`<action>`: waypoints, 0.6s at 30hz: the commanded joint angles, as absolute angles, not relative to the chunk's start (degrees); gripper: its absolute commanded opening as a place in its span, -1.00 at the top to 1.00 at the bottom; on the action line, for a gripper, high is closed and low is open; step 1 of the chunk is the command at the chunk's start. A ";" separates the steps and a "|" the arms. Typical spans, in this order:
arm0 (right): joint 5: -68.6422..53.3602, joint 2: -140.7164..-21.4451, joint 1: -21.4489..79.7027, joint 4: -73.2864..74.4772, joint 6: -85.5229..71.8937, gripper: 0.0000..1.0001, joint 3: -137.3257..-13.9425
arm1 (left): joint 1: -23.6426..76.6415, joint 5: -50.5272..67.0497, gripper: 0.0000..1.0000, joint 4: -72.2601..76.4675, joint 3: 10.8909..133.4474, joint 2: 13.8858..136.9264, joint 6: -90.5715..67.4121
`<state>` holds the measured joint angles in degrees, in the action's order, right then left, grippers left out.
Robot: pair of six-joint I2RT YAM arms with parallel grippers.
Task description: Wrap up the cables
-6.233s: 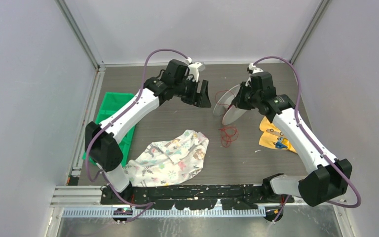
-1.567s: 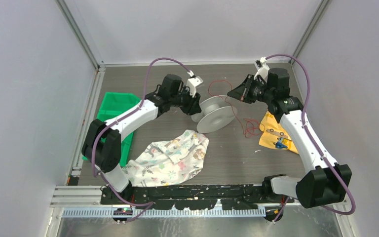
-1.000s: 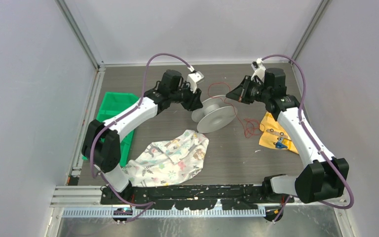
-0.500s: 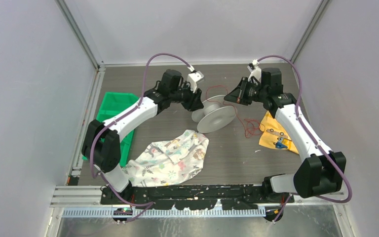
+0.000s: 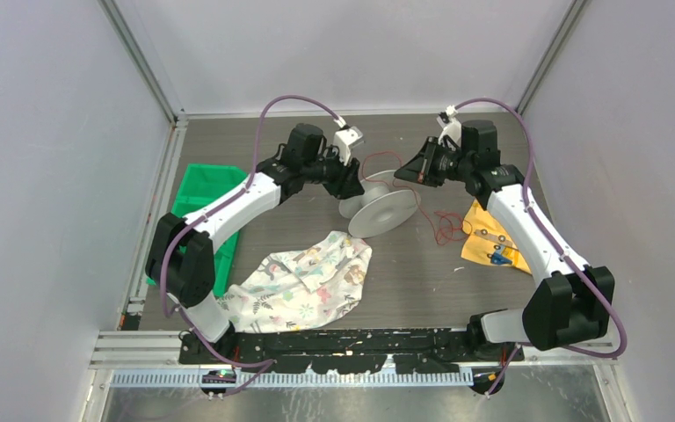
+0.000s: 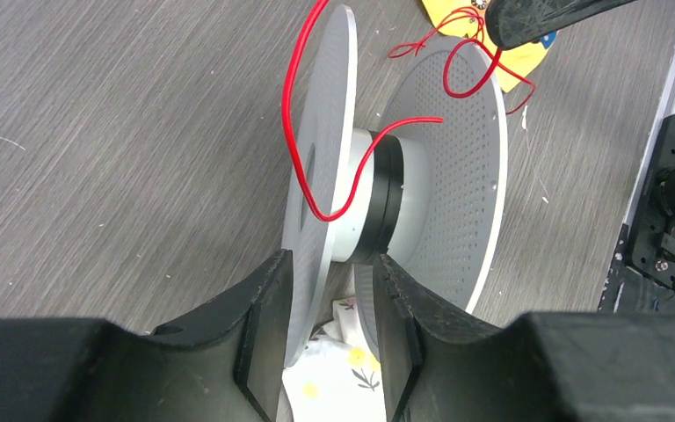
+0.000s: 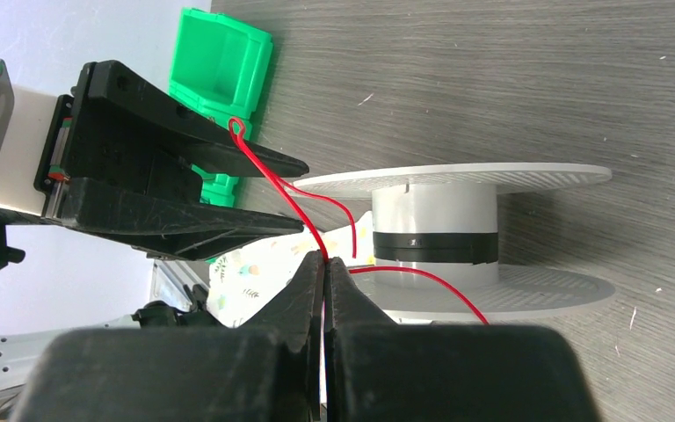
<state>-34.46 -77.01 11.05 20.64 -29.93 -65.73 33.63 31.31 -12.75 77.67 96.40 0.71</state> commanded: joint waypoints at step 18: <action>-34.80 -77.10 11.76 20.23 -29.09 0.99 -68.99 | 33.51 30.28 0.17 -7.24 78.03 93.45 -4.34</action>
